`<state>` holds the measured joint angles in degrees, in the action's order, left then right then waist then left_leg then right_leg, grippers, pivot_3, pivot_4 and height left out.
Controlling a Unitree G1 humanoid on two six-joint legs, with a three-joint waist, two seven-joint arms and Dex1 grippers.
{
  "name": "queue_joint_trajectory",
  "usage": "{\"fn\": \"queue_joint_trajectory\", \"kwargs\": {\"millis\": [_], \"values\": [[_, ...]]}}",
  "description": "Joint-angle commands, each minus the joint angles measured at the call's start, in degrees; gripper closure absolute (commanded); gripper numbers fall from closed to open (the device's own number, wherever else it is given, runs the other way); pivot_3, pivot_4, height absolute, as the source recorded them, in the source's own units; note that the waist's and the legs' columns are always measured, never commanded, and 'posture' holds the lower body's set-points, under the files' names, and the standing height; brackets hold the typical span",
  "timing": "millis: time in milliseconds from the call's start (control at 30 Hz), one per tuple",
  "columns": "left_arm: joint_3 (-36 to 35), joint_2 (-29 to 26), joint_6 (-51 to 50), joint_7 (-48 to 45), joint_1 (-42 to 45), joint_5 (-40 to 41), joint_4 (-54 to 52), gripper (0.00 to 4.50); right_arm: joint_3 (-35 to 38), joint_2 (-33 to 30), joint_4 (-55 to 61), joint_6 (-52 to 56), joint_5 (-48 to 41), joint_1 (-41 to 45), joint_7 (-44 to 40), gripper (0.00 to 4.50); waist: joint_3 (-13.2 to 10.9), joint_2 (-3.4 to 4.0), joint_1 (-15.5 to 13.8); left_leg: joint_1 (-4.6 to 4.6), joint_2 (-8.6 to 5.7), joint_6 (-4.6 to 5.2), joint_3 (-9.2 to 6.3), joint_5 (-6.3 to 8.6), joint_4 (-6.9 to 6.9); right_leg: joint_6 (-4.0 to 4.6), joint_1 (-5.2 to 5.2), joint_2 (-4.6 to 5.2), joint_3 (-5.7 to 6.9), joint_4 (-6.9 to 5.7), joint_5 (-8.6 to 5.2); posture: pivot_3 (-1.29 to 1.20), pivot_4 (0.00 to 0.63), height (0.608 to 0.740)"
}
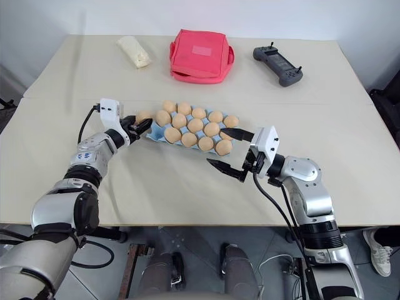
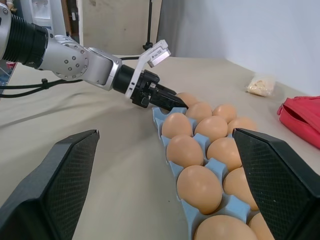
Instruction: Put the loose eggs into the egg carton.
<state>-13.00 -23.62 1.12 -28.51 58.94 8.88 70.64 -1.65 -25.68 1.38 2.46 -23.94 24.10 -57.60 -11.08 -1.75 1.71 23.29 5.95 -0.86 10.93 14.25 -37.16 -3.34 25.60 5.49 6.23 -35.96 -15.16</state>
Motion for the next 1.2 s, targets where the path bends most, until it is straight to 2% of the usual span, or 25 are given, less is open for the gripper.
{"fn": "queue_joint_trajectory", "kwargs": {"millis": [33, 133, 333, 467, 600, 800, 900, 933, 1200], "values": [[-0.9, -0.8, 1.71, -1.82, 0.98, 0.64, -1.31, 2.8, 1.17, 0.3, 0.51, -1.29, -0.24, 0.69, 0.45, 0.0, 0.0, 0.0, 0.0, 0.0, 0.0, 0.0, 0.0, 0.0, 0.0, 0.0, 0.0, 0.0, 0.0, 0.0, 0.0, 0.0, 0.15, 0.74], [-1.25, -1.3, 4.68, -4.83, -0.36, 1.22, -3.15, 3.1, 1.02, 0.42, 0.61, -1.38, -0.26, 0.46, 0.52, 0.0, 0.0, 0.0, 0.02, 0.0, 0.0, 0.0, 0.0, 0.0, -0.02, 0.0, 0.0, 0.0, 0.0, 0.0, 0.0, 0.0, 0.15, 0.74], [-1.81, -1.53, 11.14, -20.85, -5.89, 5.58, -12.68, 3.1, 0.78, 0.62, 0.81, -1.26, -0.32, -0.01, 0.46, 0.0, 0.0, 0.0, 0.06, -0.01, 0.02, -0.02, 0.01, 0.0, 0.0, 0.0, 0.0, -0.01, 0.0, 0.0, 0.0, 0.0, 0.15, 0.74], [0.38, -1.27, 10.18, -24.97, -7.9, 5.04, -17.11, 3.1, 0.53, 0.78, 1.08, -1.01, -0.39, -0.31, 0.45, 0.0, 0.0, 0.0, -0.06, 0.0, 0.01, -0.02, 0.0, -0.01, -0.05, 0.0, -0.01, 0.0, 0.0, -0.01, 0.0, 0.0, 0.15, 0.74], [2.08, -1.07, 10.09, -24.54, -8.87, 3.69, -18.02, 3.1, 0.41, 0.97, 1.33, -0.88, -0.36, -0.5, 0.55, 0.0, 0.0, 0.0, -0.08, 0.0, 0.0, 0.01, -0.01, -0.02, -0.09, 0.0, -0.03, 0.01, -0.02, -0.03, 0.0, 0.0, 0.15, 0.74], [3.05, -1.88, 8.12, -25.0, -10.0, 3.91, -19.33, 1.2, 0.48, 0.95, 1.43, -0.89, -0.41, -0.83, 0.53, 0.0, 0.0, 0.0, 0.09, -0.01, 0.01, 0.02, -0.02, -0.02, -0.05, 0.0, -0.02, 0.0, -0.02, -0.03, 0.0, 0.0, 0.15, 0.74], [3.39, -4.32, 7.33, -26.52, -12.44, 3.82, -22.74, 0.2, 0.57, 0.89, 1.62, -0.81, -0.44, -1.13, 0.64, 0.0, 0.0, 0.0, 0.26, -0.01, 0.03, 0.0, -0.01, -0.02, -0.03, 0.0, -0.01, -0.02, -0.02, -0.03, 0.0, 0.0, 0.15, 0.74], [3.21, -5.97, 6.27, -27.39, -13.12, 4.06, -23.95, 0.05, 0.57, 0.74, 1.73, -0.69, -0.47, -1.27, 0.54, 0.0, 0.0, 0.0, 0.28, -0.01, 0.03, 0.0, -0.01, -0.02, -0.03, 0.0, -0.01, -0.02, -0.02, -0.03, 0.0, 0.0, 0.15, 0.74], [1.21, -16.84, 1.5, -32.41, -23.0, 6.17, -36.12, 0.05, 1.87, -1.93, -0.33, -0.22, -0.66, -0.25, -1.45, 0.0, 0.01, 0.01, 0.14, -0.03, 0.04, 0.01, 0.03, 0.01, -0.02, 0.0, 0.0, 0.02, -0.06, -0.02, 0.0, 0.0, 0.15, 0.74]]}}
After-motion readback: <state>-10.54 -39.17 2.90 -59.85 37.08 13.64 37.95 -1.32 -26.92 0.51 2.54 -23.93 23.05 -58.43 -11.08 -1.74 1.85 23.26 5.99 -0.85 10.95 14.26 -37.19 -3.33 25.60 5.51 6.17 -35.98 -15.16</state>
